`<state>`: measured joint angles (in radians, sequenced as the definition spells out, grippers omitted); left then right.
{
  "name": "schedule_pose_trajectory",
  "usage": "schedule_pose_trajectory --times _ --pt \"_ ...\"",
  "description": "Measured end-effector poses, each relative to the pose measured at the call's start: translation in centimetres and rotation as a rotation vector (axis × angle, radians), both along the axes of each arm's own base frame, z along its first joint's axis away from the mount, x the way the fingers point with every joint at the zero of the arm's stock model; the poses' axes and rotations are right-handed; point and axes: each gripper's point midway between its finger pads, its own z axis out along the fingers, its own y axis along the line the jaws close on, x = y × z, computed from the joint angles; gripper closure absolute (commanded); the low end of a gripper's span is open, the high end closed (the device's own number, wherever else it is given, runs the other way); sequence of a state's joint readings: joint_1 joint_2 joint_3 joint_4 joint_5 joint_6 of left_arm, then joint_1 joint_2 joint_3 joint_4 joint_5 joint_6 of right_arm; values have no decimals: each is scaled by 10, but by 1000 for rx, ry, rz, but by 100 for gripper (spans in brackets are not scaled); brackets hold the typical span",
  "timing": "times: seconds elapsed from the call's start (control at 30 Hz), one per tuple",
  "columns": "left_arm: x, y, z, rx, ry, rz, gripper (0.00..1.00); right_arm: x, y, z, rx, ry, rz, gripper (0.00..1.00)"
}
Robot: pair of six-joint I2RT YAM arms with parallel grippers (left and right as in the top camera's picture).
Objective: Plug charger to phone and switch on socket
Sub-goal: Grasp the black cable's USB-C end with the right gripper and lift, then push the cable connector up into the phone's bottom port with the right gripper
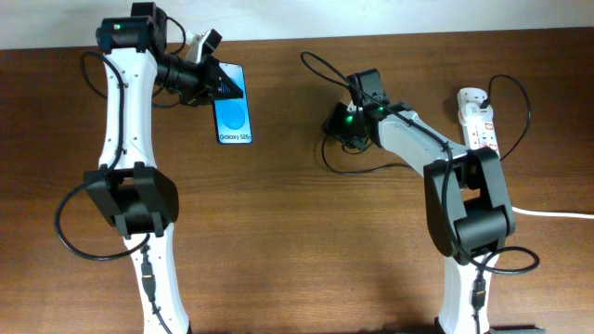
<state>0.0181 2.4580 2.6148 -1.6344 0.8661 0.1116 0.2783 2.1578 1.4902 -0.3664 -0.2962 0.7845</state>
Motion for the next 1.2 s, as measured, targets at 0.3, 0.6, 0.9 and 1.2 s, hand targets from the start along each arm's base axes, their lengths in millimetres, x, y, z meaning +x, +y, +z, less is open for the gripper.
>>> schedule_pose_trajectory --times 0.3,0.6,0.9,1.2 --pt "0 0 0 0 0 0 100 0 3 -14 21 35 -19 83" --pt "0 0 0 0 1 0 100 -5 5 -14 98 38 98 95" --pt "-2 -19 27 -194 -10 -22 100 -43 -20 172 294 -312 437 96" --pt "-8 -41 68 -444 -99 -103 100 -165 -51 277 250 -434 558 96"
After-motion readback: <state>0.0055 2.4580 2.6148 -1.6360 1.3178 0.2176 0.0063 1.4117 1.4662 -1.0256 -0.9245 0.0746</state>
